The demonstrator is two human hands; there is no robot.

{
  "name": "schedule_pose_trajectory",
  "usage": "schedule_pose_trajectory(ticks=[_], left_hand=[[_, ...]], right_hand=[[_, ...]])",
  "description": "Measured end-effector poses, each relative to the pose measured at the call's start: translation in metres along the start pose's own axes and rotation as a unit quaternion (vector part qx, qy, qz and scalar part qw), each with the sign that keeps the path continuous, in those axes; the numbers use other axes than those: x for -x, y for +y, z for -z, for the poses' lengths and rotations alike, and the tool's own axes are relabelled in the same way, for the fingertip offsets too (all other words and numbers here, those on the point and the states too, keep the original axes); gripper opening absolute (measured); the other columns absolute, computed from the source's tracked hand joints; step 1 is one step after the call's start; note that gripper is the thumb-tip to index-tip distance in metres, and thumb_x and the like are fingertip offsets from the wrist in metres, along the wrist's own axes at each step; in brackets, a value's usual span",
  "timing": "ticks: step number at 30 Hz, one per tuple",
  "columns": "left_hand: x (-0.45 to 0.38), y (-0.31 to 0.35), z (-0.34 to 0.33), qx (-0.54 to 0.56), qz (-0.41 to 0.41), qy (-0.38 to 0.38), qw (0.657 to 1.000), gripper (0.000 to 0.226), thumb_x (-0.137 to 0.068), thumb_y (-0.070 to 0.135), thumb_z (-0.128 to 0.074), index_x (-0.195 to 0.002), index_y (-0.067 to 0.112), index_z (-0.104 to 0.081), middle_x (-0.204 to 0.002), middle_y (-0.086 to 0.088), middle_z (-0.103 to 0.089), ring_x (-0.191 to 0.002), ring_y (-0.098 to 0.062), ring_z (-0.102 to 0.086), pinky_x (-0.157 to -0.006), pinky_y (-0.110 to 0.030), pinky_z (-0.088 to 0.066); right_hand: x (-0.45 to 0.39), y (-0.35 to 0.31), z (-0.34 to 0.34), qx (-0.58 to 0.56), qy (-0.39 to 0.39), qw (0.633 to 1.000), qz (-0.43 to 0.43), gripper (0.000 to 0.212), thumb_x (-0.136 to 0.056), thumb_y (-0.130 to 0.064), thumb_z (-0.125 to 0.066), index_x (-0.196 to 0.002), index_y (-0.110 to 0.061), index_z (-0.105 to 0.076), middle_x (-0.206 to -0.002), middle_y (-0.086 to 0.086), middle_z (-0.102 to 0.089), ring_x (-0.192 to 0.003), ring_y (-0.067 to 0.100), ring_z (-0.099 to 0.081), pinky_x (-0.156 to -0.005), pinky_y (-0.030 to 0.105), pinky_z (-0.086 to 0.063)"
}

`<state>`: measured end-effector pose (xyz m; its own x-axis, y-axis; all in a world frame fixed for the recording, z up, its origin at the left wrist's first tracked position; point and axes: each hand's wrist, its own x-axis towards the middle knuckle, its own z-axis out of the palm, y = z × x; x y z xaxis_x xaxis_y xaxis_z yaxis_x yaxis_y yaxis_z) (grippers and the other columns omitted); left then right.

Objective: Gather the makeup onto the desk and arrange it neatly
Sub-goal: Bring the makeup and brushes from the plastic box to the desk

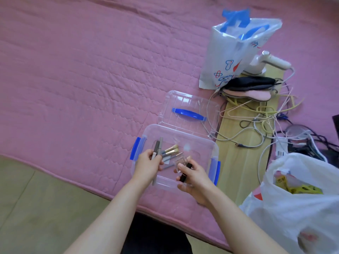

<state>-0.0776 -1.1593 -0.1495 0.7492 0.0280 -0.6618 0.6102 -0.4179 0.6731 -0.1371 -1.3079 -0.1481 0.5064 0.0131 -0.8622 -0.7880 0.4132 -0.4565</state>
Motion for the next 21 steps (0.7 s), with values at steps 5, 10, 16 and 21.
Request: schedule_pose_trajectory(ticks=[5, 10, 16, 21], left_hand=[[0.058, 0.023, 0.039, 0.057, -0.012, 0.025, 0.998, 0.014, -0.086, 0.007, -0.053, -0.077, 0.013, -0.06, -0.065, 0.001, -0.065, -0.053, -0.014, -0.059, -0.062, -0.03, -0.046], [0.119, 0.036, 0.082, 0.102, -0.025, 0.06, 0.993, 0.009, -0.089, 0.014, -0.055, -0.085, 0.014, -0.064, -0.066, 0.003, -0.067, -0.054, -0.012, -0.062, -0.058, -0.029, -0.046], [0.192, 0.042, 0.137, 0.203, -0.014, 0.103, 0.974, 0.009, -0.09, 0.007, -0.054, -0.089, 0.008, -0.063, -0.068, -0.002, -0.065, -0.052, -0.01, -0.059, -0.049, -0.018, -0.044], [0.248, 0.025, 0.184, 0.278, -0.008, 0.157, 0.948, 0.01, -0.091, 0.004, -0.053, -0.09, 0.007, -0.063, -0.067, -0.003, -0.065, -0.052, -0.007, -0.059, -0.045, -0.013, -0.042]], right_hand=[[0.062, -0.022, -0.023, 0.011, -0.051, 0.998, 0.023, 0.004, -0.092, -0.016, -0.06, -0.095, -0.014, -0.059, -0.091, 0.004, -0.065, -0.068, 0.016, -0.056, -0.057, 0.03, -0.051], [0.123, -0.044, -0.057, 0.009, -0.126, 0.991, 0.042, 0.017, -0.09, -0.013, -0.063, -0.106, -0.02, -0.063, -0.091, 0.006, -0.066, -0.068, 0.019, -0.056, -0.059, 0.032, -0.049], [0.188, -0.05, -0.117, 0.059, -0.174, 0.983, 0.03, 0.019, -0.089, -0.007, -0.063, -0.1, -0.022, -0.067, -0.092, 0.011, -0.066, -0.07, 0.02, -0.059, -0.061, 0.034, -0.051], [0.233, -0.034, -0.176, 0.114, -0.171, 0.978, 0.034, 0.011, -0.093, -0.008, -0.058, -0.104, -0.009, -0.06, -0.093, 0.012, -0.064, -0.07, 0.019, -0.058, -0.059, 0.034, -0.05]])
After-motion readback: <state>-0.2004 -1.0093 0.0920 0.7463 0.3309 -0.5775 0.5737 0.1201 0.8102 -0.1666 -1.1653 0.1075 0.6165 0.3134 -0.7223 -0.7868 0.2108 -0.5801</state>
